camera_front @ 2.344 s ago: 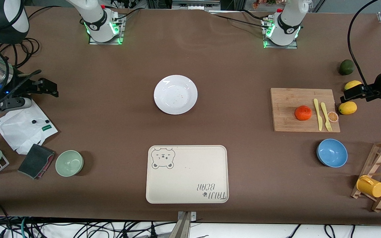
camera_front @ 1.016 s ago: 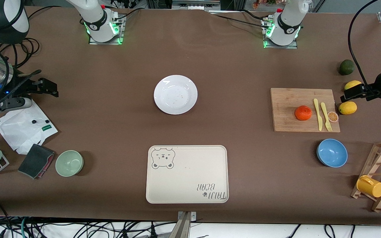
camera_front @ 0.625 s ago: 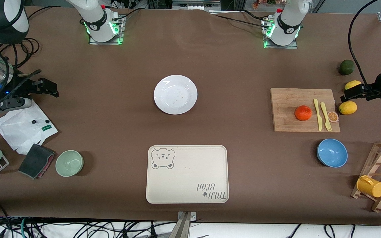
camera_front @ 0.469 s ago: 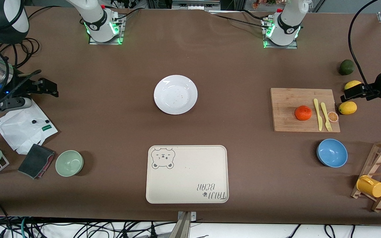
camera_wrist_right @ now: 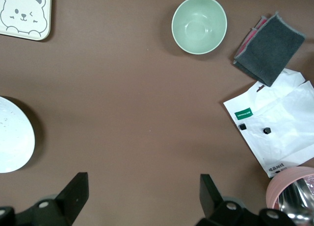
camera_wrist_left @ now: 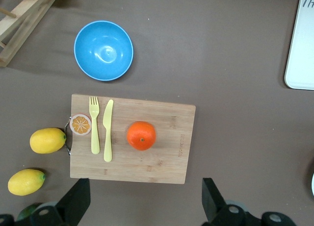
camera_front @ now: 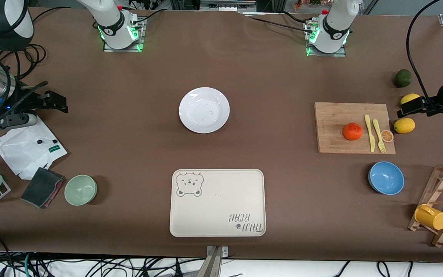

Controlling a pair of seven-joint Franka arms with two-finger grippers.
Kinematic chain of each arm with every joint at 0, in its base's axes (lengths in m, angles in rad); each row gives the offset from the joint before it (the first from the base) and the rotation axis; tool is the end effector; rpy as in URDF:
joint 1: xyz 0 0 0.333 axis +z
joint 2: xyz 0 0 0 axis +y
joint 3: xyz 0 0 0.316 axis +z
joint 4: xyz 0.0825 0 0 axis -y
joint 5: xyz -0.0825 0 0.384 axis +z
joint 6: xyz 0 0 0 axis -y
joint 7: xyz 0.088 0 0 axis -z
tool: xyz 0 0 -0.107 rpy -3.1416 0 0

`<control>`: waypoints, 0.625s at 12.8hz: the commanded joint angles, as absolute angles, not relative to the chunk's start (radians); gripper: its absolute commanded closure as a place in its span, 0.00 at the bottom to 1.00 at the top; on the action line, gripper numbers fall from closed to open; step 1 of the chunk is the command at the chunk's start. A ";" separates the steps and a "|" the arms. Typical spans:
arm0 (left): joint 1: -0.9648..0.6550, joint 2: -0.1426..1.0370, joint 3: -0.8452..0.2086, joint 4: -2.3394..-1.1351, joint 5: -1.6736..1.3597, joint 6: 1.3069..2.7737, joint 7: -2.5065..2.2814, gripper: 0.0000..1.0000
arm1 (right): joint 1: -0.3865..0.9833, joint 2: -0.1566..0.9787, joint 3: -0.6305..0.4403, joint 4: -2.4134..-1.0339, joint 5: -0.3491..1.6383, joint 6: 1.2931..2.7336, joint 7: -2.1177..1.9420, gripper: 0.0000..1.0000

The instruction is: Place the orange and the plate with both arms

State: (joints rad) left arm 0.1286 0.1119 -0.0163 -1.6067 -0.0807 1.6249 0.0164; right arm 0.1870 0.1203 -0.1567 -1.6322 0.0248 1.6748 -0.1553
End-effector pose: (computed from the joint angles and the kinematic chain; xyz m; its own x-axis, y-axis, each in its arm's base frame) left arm 0.5841 0.0580 0.5484 0.9907 0.0996 -0.0924 0.1073 -0.9907 0.0831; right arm 0.5911 0.0248 0.5359 0.9806 0.1816 -0.0743 0.1808 -0.9834 -0.0174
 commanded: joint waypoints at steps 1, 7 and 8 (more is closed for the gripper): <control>0.146 0.120 -0.015 -1.582 -0.087 1.601 0.064 0.00 | 0.189 0.117 -0.158 -1.620 0.017 1.658 -0.166 0.00; 0.163 0.121 -0.015 -1.582 -0.094 1.597 0.103 0.00 | 0.189 0.117 -0.160 -1.621 0.018 1.658 -0.166 0.00; 0.163 0.121 -0.015 -1.582 -0.094 1.598 0.103 0.00 | 0.189 0.117 -0.158 -1.621 0.018 1.658 -0.164 0.00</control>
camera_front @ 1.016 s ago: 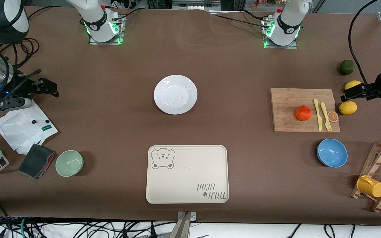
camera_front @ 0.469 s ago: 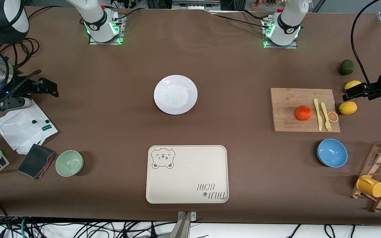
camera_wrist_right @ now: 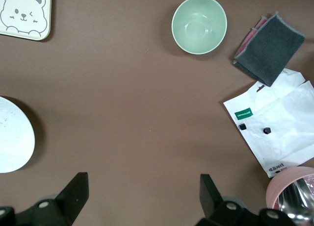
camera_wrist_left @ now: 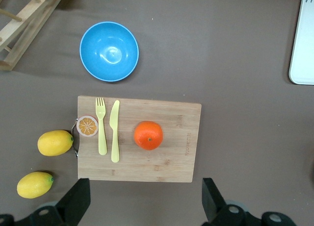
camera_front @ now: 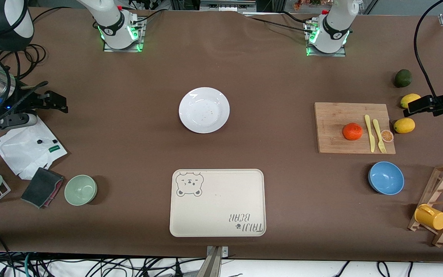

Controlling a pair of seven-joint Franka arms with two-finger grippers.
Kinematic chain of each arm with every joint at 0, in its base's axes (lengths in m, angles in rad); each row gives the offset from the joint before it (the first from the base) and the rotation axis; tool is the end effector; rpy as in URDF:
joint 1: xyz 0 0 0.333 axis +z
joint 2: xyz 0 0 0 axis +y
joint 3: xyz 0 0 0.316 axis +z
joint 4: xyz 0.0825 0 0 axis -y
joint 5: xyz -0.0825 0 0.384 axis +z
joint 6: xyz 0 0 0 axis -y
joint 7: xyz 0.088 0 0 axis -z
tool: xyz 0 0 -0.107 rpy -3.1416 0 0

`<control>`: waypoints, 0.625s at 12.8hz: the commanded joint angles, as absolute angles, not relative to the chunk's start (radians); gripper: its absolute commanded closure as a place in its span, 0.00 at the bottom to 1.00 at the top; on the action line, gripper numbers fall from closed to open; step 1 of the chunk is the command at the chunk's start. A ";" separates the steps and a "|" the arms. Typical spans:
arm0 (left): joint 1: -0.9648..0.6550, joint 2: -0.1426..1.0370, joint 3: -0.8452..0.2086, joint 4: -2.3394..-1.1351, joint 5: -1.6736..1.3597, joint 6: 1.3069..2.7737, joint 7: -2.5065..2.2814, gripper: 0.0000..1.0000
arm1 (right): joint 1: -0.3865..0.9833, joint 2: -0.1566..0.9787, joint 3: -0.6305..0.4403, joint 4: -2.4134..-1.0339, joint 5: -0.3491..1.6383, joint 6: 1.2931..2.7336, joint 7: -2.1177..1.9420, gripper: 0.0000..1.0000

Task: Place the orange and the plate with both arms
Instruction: 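Move the left gripper toward the orange on the cutting board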

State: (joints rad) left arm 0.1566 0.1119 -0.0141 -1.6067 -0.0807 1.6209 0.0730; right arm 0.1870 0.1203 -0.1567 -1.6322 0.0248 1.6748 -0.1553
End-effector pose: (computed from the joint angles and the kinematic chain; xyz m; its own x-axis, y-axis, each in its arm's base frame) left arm 0.5816 0.0755 0.5481 0.9931 0.0731 -0.0915 0.0812 -0.9928 0.0882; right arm 0.5911 0.0248 0.5359 0.9806 0.1816 -0.0743 0.1808 -0.9834 -0.0174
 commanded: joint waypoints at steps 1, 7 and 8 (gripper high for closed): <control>0.164 0.121 -0.015 -1.582 -0.094 1.598 0.103 0.00 | 0.189 0.117 -0.158 -1.621 0.017 1.658 -0.164 0.00; 0.163 0.121 -0.015 -1.582 -0.094 1.597 0.103 0.00 | 0.190 0.120 -0.155 -1.621 0.015 1.663 -0.158 0.00; 0.163 0.121 -0.015 -1.582 -0.095 1.597 0.103 0.00 | 0.190 0.120 -0.155 -1.621 0.015 1.664 -0.158 0.00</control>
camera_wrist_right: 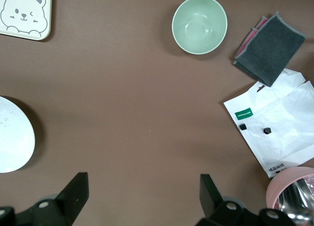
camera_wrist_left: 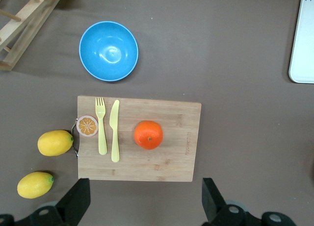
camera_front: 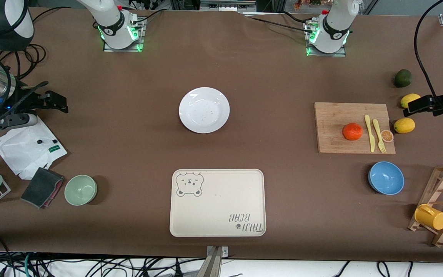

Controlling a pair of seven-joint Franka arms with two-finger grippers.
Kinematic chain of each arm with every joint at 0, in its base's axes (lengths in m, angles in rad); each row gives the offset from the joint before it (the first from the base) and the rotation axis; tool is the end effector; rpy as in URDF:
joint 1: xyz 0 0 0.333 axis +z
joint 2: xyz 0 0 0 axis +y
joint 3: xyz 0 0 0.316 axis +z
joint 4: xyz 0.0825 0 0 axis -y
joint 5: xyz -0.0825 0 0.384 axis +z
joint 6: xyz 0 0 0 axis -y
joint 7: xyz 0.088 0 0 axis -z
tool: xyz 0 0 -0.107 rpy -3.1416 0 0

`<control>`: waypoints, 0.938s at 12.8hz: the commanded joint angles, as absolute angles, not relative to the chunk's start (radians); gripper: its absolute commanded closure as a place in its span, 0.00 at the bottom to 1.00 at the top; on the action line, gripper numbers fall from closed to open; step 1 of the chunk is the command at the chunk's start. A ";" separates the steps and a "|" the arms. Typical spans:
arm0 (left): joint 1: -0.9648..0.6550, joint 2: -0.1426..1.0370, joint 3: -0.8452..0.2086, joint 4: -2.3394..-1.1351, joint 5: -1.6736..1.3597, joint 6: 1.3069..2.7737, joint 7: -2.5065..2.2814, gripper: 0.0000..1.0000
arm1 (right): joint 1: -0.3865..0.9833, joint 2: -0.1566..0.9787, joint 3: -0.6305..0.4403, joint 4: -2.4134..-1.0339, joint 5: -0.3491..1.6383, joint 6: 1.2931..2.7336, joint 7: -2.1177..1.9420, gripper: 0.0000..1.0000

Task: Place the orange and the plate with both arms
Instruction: 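Move the left gripper toward the orange on the cutting board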

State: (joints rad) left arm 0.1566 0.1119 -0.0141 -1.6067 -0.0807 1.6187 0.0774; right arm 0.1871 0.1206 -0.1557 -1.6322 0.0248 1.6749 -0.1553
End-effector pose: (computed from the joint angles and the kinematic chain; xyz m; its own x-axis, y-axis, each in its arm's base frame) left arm 0.5813 0.0754 0.5480 0.9933 0.0685 -0.0933 0.0768 -0.9931 0.0888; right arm 0.5911 0.0254 0.5357 0.9803 0.1827 -0.0745 0.1819 -0.9832 -0.0175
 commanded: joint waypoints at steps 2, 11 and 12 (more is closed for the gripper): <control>0.161 0.121 -0.015 -1.582 -0.095 1.597 0.103 0.00 | 0.190 0.120 -0.155 -1.621 0.017 1.663 -0.160 0.00; 0.158 0.121 -0.017 -1.582 -0.095 1.597 0.100 0.00 | 0.190 0.118 -0.152 -1.621 0.015 1.658 -0.153 0.00; 0.153 0.121 -0.018 -1.582 -0.095 1.597 0.097 0.00 | 0.190 0.118 -0.152 -1.621 0.015 1.657 -0.153 0.00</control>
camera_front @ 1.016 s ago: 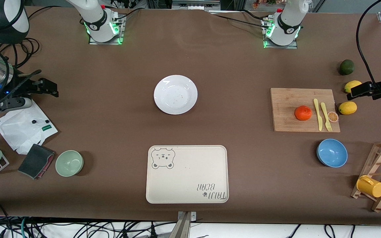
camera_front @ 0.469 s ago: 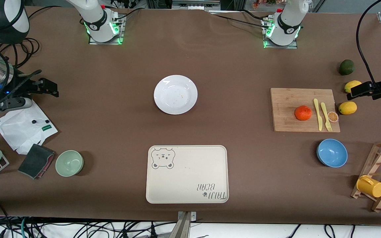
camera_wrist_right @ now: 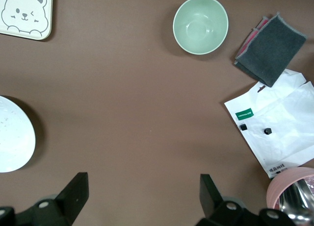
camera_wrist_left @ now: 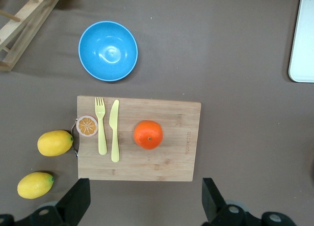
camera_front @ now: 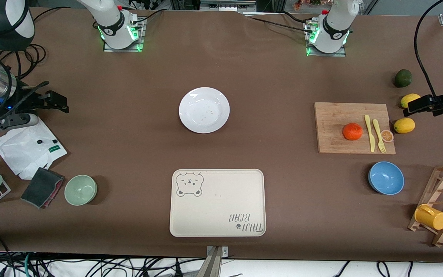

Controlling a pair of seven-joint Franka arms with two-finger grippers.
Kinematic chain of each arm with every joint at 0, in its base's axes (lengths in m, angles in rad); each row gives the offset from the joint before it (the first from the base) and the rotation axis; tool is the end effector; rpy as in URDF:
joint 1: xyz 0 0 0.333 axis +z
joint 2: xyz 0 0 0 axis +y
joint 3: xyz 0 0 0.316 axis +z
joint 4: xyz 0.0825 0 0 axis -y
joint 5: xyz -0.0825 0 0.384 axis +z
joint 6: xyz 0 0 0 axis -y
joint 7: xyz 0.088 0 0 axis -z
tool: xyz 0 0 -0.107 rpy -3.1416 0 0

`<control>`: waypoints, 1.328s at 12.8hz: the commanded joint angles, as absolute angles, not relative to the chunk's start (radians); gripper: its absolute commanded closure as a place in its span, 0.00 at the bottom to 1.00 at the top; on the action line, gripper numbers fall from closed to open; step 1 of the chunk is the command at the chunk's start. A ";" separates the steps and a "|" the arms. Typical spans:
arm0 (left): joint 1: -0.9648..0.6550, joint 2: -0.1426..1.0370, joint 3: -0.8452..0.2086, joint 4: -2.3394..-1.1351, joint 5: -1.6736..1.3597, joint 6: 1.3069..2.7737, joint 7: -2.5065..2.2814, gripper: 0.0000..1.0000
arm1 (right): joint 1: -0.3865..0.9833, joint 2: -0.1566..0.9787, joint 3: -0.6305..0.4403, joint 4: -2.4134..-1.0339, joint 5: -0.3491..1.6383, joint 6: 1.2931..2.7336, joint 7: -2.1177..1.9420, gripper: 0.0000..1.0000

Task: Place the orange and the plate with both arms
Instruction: 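Move the left gripper toward the orange on the cutting board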

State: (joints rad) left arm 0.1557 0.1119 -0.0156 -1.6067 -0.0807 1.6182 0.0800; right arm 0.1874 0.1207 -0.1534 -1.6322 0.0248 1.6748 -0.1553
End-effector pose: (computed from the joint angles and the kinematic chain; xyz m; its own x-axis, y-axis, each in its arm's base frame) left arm 0.5815 0.0741 0.5479 0.9936 0.0635 -0.0935 0.0718 -0.9934 0.0892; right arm 0.5911 0.0269 0.5356 0.9798 0.1852 -0.0747 0.1844 -0.9827 -0.0178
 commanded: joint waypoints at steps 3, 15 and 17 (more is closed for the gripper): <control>0.146 0.120 -0.025 -1.588 -0.094 1.591 0.086 0.00 | 0.190 0.117 -0.155 -1.623 0.017 1.657 -0.158 0.00; 0.134 0.225 -0.046 -1.737 -0.014 1.691 0.086 0.00 | 0.189 0.117 -0.158 -1.626 0.018 1.658 -0.164 0.00; 0.130 0.219 -0.044 -1.857 -0.014 1.825 0.086 0.00 | 0.189 0.117 -0.158 -1.626 0.018 1.658 -0.164 0.00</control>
State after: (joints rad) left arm 0.1395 0.2427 -0.0447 -1.7520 -0.0377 1.7270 0.0794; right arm 0.1873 0.1208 -0.1556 -1.6327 0.0248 1.6738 -0.1553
